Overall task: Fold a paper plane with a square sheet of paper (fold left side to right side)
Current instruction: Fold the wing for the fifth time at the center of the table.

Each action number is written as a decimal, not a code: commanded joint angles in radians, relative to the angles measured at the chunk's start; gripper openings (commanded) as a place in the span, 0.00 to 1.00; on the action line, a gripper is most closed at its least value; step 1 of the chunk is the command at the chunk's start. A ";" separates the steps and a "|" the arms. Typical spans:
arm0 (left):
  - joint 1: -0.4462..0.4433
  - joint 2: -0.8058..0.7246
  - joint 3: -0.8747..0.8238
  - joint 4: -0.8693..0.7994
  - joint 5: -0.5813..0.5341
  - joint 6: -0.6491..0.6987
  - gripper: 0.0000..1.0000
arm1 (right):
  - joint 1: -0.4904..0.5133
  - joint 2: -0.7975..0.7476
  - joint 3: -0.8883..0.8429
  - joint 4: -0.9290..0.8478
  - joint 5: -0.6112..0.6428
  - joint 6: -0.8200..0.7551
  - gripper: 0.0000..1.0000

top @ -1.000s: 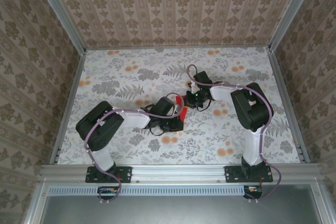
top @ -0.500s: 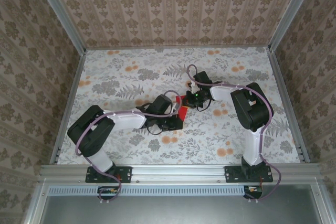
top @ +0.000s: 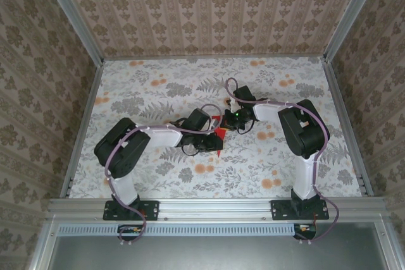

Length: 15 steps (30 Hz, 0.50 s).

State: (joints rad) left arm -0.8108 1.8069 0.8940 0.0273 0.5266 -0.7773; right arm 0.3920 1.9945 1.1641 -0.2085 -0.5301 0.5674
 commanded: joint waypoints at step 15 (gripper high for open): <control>-0.027 0.051 -0.030 -0.075 -0.092 0.018 0.13 | 0.001 -0.224 -0.210 0.088 -0.023 0.055 0.03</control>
State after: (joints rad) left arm -0.8246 1.8206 0.8925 0.0193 0.4812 -0.7734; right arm 0.3771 1.8198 1.0046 -0.1455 -0.5316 0.5926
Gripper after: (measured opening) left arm 0.129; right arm 0.052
